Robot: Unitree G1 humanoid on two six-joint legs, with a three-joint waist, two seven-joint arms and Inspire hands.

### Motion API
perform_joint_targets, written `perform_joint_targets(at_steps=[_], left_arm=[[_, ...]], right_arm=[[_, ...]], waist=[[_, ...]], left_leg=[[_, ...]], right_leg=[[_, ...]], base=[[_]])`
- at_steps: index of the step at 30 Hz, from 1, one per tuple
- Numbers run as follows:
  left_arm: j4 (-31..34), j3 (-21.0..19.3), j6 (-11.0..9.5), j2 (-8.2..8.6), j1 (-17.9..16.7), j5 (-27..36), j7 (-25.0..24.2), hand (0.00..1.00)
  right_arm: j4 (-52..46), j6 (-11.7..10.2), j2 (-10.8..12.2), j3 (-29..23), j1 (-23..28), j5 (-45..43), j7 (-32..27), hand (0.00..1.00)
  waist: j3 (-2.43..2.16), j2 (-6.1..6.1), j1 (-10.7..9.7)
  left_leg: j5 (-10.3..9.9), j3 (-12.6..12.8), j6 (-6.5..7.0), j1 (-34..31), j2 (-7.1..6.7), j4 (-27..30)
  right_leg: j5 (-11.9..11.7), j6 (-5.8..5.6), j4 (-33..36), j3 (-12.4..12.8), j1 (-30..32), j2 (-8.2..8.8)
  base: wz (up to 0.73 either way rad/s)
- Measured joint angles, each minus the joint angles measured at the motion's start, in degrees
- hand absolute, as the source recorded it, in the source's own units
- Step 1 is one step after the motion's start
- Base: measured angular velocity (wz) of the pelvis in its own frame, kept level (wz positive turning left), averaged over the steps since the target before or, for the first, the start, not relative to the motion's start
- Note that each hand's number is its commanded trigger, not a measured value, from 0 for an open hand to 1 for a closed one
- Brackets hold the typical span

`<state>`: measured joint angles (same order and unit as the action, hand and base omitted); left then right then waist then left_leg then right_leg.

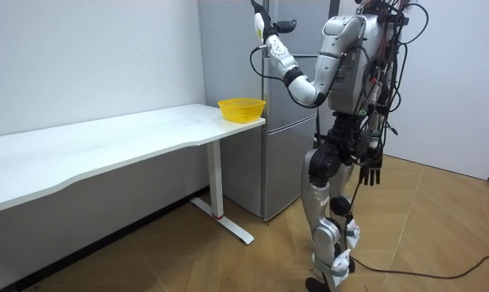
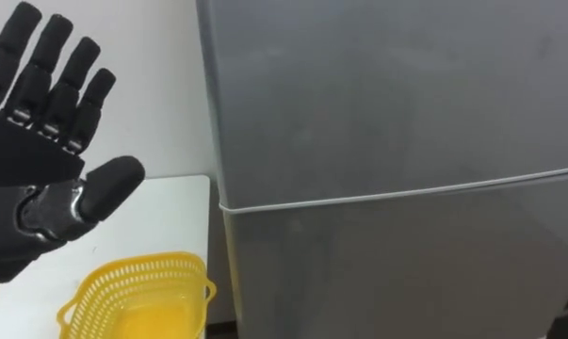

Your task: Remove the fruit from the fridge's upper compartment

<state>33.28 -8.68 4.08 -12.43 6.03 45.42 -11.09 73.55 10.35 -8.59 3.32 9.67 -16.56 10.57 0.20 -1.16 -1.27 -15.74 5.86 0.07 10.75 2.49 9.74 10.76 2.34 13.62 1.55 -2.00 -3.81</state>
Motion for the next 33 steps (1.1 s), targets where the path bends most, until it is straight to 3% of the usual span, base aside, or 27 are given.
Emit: perform_joint_targets(at_steps=[4, 13, 21, 25, 33], left_arm=[[0.0, 0.3, 0.9, 0.04, 0.0, 0.0, -1.0, 0.0], [0.0, 0.5, 1.9, 0.04, 0.0, -0.3, -1.8, 0.0], [-0.4, 1.3, 2.0, 0.09, -0.1, -13.5, 1.5, 0.0], [-0.4, 2.9, 3.1, 0.38, -0.2, -17.2, 1.7, 0.0], [-0.3, 6.8, 3.1, 0.4, -0.1, -21.3, 1.8, 0.0]], right_arm=[[0.0, 1.1, 0.0, 0.0, 0.0, 0.0, 0.2, 0.0], [0.0, 1.1, 0.0, 0.0, 0.4, 0.0, 0.0, 0.0], [-0.2, 1.1, 0.0, 0.1, -1.0, -0.2, -0.5, 0.0], [-0.1, 1.0, 0.0, 0.6, -2.0, -0.4, -0.4, 0.0], [0.2, 0.8, -0.1, 2.2, -3.8, -0.4, -0.7, 0.0]], waist=[[-0.18, 0.03, 0.0], [-0.2, 0.24, 0.1], [0.14, 0.29, 0.1], [0.35, -0.17, 0.0], [0.09, -1.15, -1.5]], left_leg=[[0.0, 0.1, 0.0, 0.1, 0.02, 0.0], [0.0, 0.1, 0.0, 0.5, 0.13, 0.0], [0.0, 0.2, 0.0, 0.2, 0.1, -0.1], [0.0, 0.2, 0.0, 0.0, 0.1, -0.1], [0.0, 0.2, -0.01, -0.1, 0.12, -0.1]], right_leg=[[0.0, 0.01, 0.0, 0.1, 0.0, -0.05], [0.0, 0.05, 0.3, 0.2, -0.1, -0.2], [-0.1, 0.05, 0.3, 0.1, -0.1, -0.1], [-0.1, 0.05, 0.3, 0.0, 0.0, -0.09], [-0.1, 0.05, 0.2, 0.0, 0.1, -0.13]], base=[[0.0], [0.0], [0.0], [0.0], [0.0]])
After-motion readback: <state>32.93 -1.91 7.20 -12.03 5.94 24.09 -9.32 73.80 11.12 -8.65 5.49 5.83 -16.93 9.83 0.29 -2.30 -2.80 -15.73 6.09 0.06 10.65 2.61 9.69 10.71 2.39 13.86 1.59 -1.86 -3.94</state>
